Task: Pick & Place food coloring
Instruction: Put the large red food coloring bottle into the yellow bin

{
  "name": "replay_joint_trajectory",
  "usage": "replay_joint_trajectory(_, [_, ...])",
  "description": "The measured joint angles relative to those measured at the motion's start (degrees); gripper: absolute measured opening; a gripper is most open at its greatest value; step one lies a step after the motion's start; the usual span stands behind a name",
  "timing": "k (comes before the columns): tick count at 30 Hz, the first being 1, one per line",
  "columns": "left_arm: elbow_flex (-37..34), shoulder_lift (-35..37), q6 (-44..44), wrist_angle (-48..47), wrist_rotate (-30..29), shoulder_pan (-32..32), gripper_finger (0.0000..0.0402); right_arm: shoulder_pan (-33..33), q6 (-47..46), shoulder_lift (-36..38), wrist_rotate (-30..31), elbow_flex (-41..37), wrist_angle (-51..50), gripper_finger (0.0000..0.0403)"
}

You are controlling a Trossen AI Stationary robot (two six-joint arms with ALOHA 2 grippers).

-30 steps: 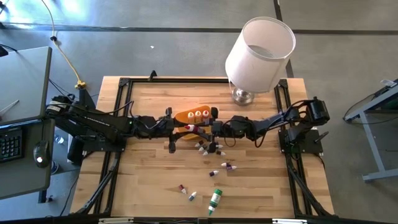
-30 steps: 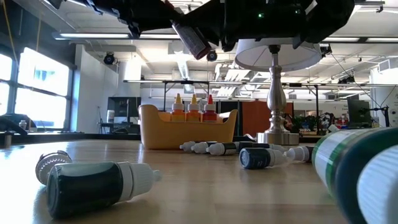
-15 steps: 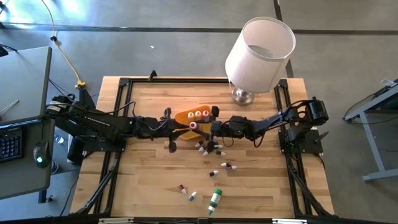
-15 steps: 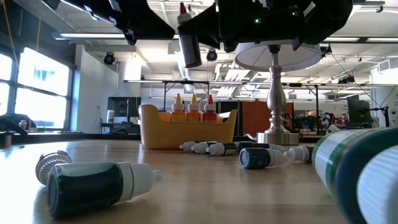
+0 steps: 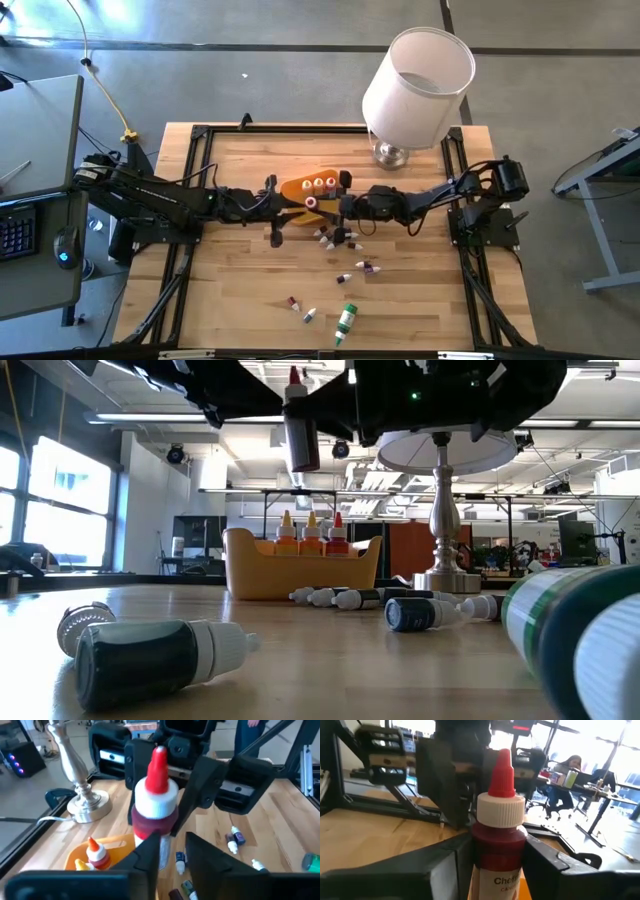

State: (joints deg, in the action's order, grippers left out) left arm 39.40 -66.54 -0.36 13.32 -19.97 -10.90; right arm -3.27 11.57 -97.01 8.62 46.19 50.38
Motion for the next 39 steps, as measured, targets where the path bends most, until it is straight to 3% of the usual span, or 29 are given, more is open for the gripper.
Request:
replay_joint_trajectory(6, [0.02, 0.07, 0.29, 0.63, -0.34, 0.00, 0.0166, -0.02, -0.20, -0.05, 2.64, -0.08, -4.39, 0.0138])
replay_joint_trajectory(11, [0.02, 0.07, 0.31, 0.75, -1.60, 0.04, 0.0196, -0.02, -1.43, -0.05, 1.40, -0.08, -2.66, 0.0139])
replay_joint_trajectory(16, [0.02, 0.04, 0.98, 4.78, -1.29, 0.07, 0.0200, 0.26, -3.24, -0.03, -3.00, -0.09, -2.17, 0.0139])
replay_joint_trajectory(22, [0.02, 0.00, 2.78, 8.15, 2.75, 0.04, 0.0200, 0.26, -4.02, -0.03, -3.11, -0.07, -0.42, 0.0139])
replay_joint_trajectory(34, [0.02, -4.02, 3.74, 14.09, 2.30, 0.04, 0.0200, 0.26, -4.10, -0.05, -6.19, -0.20, 1.28, 0.0139])
replay_joint_trajectory(39, [-0.08, -4.22, 3.15, 12.63, -1.59, 0.02, 0.0200, 0.22, -3.62, 0.04, -7.58, 0.00, 2.03, 0.0139])
